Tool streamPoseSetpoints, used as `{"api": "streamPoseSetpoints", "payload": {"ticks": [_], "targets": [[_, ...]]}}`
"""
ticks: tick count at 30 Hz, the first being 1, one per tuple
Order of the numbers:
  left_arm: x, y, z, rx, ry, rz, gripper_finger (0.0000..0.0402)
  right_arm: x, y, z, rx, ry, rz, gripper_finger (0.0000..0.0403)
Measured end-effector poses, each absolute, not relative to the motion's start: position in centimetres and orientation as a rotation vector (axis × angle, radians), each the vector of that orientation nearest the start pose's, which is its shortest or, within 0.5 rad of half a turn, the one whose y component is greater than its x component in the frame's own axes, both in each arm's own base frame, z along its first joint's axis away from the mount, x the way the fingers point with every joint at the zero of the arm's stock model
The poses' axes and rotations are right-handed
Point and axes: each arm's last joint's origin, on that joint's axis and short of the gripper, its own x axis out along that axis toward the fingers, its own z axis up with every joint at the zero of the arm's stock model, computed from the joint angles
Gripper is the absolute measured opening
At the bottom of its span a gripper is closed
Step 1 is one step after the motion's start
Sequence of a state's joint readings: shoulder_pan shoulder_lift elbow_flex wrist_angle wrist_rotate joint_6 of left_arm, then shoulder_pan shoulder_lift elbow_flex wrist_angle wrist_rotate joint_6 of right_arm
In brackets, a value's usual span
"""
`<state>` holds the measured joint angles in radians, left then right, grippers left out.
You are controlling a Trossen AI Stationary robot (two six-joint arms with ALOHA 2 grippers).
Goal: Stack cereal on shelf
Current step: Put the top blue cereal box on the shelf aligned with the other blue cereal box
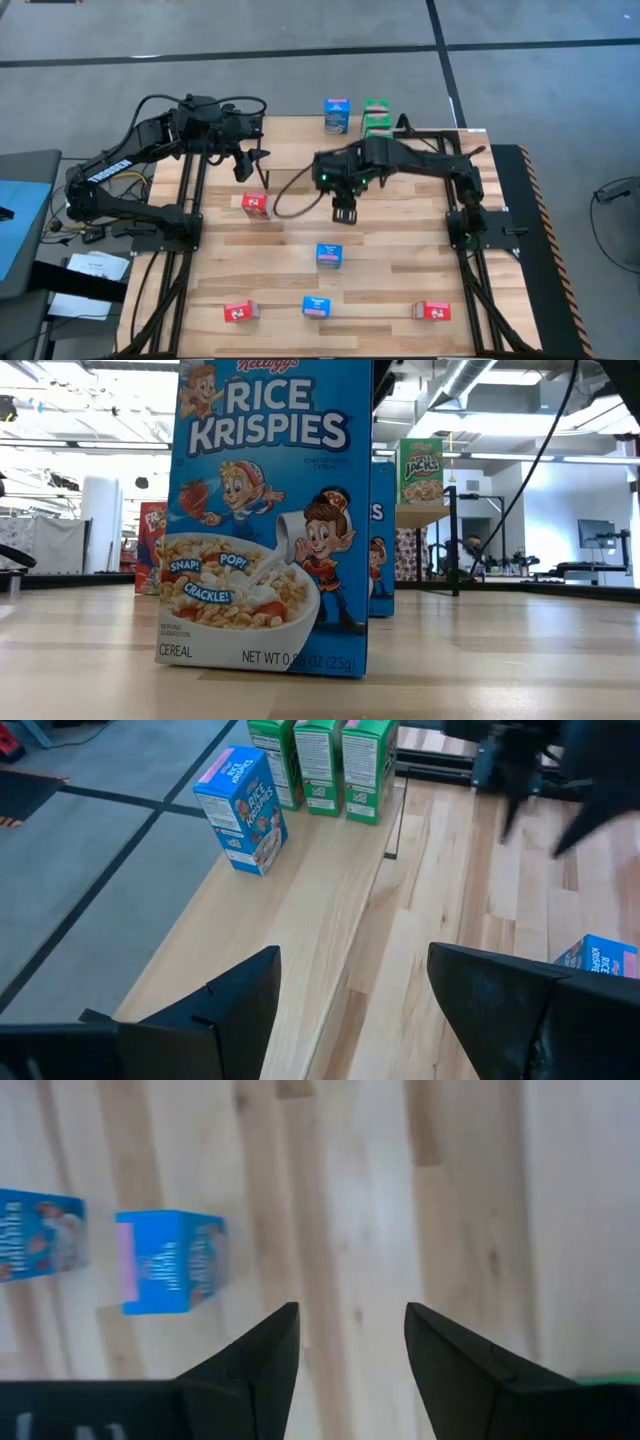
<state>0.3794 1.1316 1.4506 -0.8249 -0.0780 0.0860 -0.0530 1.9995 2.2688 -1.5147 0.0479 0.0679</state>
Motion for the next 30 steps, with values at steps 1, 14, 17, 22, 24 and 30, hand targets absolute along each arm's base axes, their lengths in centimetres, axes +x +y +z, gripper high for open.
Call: {"api": "streamPoseSetpoints", "payload": {"ticks": [1,14,17,22,24,30], "targets": [[19.1,7.8,42.9,0.006,0.523,0.425,0.0242,38.1,-1.5,37.5,0.068,1.240,-0.127,0.0208],[19.1,7.8,42.9,0.006,0.523,0.425,0.0242,39.0,5.0,34.9,0.092,1.275,-0.085,0.0208],[19.1,7.8,42.9,0.006,0.523,0.425,0.0242,38.9,6.1,34.5,0.078,1.281,-0.065,0.0208],[19.1,7.8,42.9,0.006,0.523,0.425,0.0242,39.4,7.5,32.8,0.057,1.276,-0.036,0.0209],[19.1,7.8,42.9,0.006,0.523,0.425,0.0242,39.5,7.9,32.5,0.051,1.276,-0.029,0.0213],[19.1,7.8,42.9,0.006,0.523,0.425,0.0242,39.8,8.3,31.1,0.043,1.278,-0.023,0.0252]]}}
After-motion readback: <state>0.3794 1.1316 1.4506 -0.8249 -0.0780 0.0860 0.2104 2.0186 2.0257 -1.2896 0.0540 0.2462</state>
